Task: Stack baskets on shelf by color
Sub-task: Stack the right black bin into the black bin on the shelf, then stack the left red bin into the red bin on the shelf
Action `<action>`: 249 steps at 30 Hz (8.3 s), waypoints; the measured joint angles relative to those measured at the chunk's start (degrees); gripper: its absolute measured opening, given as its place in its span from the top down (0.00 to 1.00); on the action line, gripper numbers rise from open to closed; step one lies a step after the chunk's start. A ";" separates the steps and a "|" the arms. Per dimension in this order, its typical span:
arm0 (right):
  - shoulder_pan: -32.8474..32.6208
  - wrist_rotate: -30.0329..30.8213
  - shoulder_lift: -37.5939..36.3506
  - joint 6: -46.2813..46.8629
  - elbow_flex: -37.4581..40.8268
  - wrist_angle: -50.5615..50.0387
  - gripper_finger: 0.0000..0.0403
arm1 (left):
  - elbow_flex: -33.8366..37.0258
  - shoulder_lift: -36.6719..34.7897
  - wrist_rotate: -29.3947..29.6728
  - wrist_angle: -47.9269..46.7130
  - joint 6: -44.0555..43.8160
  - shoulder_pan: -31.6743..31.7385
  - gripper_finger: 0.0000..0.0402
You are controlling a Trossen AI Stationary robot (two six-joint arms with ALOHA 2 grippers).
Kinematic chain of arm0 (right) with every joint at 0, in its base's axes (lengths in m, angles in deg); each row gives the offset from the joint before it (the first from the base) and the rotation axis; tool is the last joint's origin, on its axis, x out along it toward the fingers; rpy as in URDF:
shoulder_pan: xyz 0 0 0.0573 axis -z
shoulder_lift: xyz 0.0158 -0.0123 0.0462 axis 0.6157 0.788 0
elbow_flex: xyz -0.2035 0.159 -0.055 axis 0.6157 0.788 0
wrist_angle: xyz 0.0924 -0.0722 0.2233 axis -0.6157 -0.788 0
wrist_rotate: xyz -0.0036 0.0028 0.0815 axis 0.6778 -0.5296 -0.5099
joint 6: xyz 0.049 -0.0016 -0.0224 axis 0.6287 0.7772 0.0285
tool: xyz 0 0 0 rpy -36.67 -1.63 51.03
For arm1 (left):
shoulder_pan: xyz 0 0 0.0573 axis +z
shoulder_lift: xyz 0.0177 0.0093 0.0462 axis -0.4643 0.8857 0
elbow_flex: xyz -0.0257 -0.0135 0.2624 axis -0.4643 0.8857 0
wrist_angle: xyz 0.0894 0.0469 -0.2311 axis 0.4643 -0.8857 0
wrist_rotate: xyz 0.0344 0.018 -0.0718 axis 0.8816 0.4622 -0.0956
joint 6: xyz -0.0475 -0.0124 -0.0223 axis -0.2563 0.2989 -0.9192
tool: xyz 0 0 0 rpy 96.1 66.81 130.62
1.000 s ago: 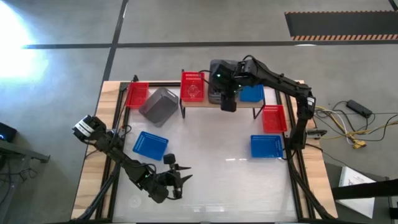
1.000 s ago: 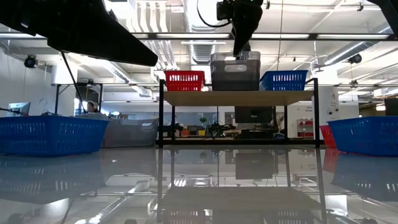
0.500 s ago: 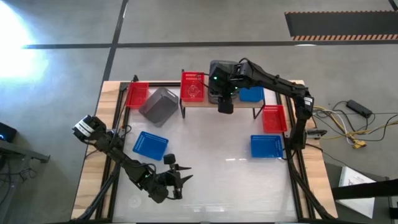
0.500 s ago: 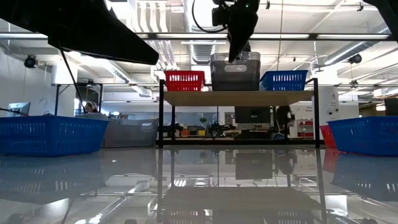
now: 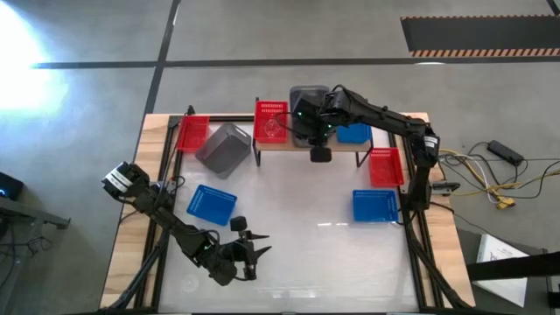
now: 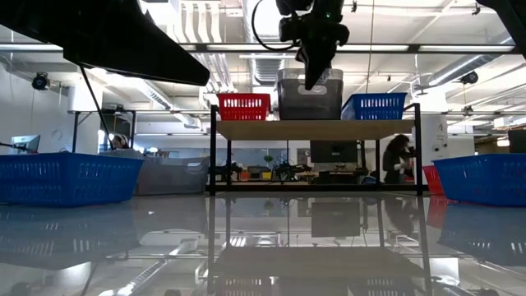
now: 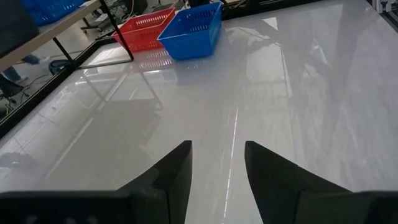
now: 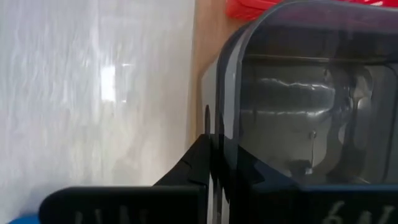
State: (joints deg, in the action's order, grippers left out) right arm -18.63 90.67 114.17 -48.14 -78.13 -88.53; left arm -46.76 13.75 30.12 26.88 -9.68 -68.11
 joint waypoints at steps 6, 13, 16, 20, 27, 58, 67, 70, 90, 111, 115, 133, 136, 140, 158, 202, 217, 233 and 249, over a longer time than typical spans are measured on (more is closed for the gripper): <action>0.00 0.02 -0.06 1.29 0.27 0.04 0.97 | 0.00 0.00 0.00 0.00 0.00 0.00 0.67; 0.02 0.02 -0.06 4.69 0.03 -0.03 0.97 | 0.00 0.00 0.00 0.00 0.02 0.00 0.67; 0.02 0.03 -0.06 4.93 0.00 -0.07 0.97 | 0.00 0.00 0.00 0.00 0.02 0.00 0.67; 0.02 0.46 -0.06 4.67 0.00 -0.07 0.96 | -0.05 0.00 0.00 0.00 0.01 0.00 0.67; 0.02 2.62 -0.61 4.53 -1.95 -0.26 0.81 | -0.09 0.00 0.00 0.01 0.01 0.00 0.67; -50.91 21.94 -26.92 43.40 61.56 52.96 0.76 | -0.51 -26.64 11.32 -27.09 -12.89 5.66 0.67; -53.89 22.07 -19.26 41.52 73.11 78.16 0.76 | -6.61 -36.74 -14.09 -58.11 -16.36 38.66 0.74; -53.88 22.10 -17.36 41.27 72.98 78.42 0.76 | -9.69 -35.72 -23.60 -67.42 -11.09 51.70 0.78; -54.01 22.09 -14.95 38.56 72.04 80.74 0.76 | -15.63 -12.20 -25.16 -90.03 25.34 80.77 0.54; -55.89 22.05 -14.95 39.62 72.54 82.79 0.78 | 0.56 -12.59 -19.16 -67.89 44.93 85.68 0.43; -55.89 22.05 -14.95 39.55 72.54 82.83 0.80 | 1.22 -12.16 -21.74 -64.88 44.94 86.27 0.56; -55.89 22.05 -14.95 39.32 72.54 82.79 0.84 | 1.56 -13.58 -28.45 -68.83 43.56 86.07 0.99; -55.89 22.06 -14.95 39.28 72.54 82.79 0.84 | 0.73 -15.74 -28.85 -73.75 42.02 84.94 1.00; -55.89 22.12 -14.95 39.03 72.54 82.90 0.84 | -2.45 -20.32 -30.92 -81.04 39.36 83.81 1.00; -55.84 23.30 -14.95 38.17 72.02 83.23 0.85 | -23.44 -41.16 -49.56 -78.19 23.89 71.16 1.00; -55.87 24.48 -14.97 36.12 72.28 87.10 0.86 | -80.52 18.72 -25.44 -99.53 27.58 52.66 1.00; -55.87 24.48 -14.97 36.05 72.28 87.14 0.86 | -79.03 18.99 -26.22 -98.31 28.94 53.24 0.92; -55.92 24.48 -14.97 35.99 72.30 87.05 0.86 | -79.03 17.63 -28.37 -97.90 30.42 53.24 0.74; -61.77 33.93 -14.99 42.24 76.87 87.47 0.86 | -61.66 2.56 -22.29 -94.38 10.58 59.84 0.78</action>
State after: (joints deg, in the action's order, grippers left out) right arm -80.39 124.60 99.18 -5.91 -1.26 -1.06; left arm -108.42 16.31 7.84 -67.50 0.90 -8.27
